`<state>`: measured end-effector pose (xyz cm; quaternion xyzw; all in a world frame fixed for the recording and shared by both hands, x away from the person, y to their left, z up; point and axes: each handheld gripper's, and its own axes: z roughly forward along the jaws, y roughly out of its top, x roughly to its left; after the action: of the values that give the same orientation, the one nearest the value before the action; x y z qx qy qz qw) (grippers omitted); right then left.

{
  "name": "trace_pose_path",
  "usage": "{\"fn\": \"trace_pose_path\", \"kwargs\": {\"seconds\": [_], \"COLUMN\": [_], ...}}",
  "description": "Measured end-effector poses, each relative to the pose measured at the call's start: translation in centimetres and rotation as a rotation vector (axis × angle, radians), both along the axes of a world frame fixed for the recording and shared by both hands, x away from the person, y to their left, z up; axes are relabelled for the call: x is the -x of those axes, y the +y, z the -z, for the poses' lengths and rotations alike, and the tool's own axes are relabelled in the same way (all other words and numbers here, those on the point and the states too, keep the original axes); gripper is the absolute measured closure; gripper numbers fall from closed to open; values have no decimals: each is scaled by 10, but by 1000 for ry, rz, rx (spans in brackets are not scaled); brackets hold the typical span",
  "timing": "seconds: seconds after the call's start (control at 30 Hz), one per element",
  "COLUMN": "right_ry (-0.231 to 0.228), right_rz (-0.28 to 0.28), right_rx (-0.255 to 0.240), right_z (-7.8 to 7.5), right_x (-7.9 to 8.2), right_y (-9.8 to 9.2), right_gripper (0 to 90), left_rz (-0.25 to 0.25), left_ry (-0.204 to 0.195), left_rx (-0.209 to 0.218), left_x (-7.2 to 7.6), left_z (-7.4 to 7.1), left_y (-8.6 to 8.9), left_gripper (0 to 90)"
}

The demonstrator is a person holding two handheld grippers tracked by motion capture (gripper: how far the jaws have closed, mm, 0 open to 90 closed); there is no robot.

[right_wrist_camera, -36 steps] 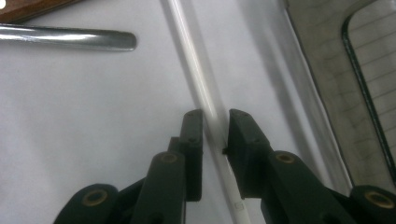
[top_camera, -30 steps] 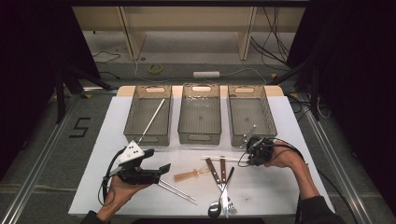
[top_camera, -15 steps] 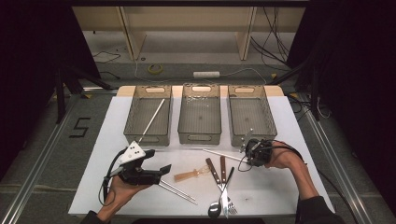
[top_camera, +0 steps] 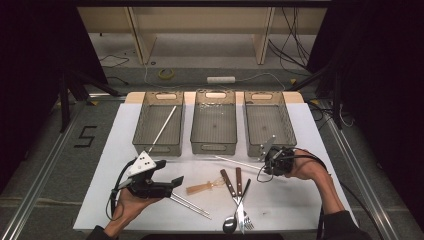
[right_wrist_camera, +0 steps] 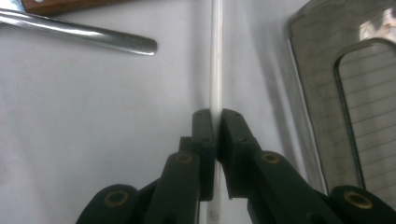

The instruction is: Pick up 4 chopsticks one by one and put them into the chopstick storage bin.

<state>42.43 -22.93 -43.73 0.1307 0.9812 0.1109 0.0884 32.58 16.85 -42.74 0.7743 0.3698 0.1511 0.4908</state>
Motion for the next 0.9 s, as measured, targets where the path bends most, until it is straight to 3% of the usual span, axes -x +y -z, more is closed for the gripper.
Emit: {"fn": "trace_pose_path", "kwargs": {"seconds": [0.17,0.27,0.5,0.67,0.9], "right_ry": [-20,-24,-28,-32,-43], "right_rz": [-12,-34,-70,-115,-173], "right_rx": [-16,-49,-71,-67,-57], "right_z": [-11,-17,-27,-30,-33], "right_x": [5,9,19,26,36], "right_y": [4,8,21,34,53], "right_gripper": [853,853,853,853,853], "left_rz": [10,22,66,111,185], "left_ry": [-5,-9,-11,-9,24], "left_rx": [-3,-5,-30,-98,-183], "left_x": [-1,-3,-10,-17,-26], "left_z": [-2,-4,-11,-12,-11], "left_y": [-2,-6,-22,-37,-61], "left_gripper": [164,164,163,164,183]}}
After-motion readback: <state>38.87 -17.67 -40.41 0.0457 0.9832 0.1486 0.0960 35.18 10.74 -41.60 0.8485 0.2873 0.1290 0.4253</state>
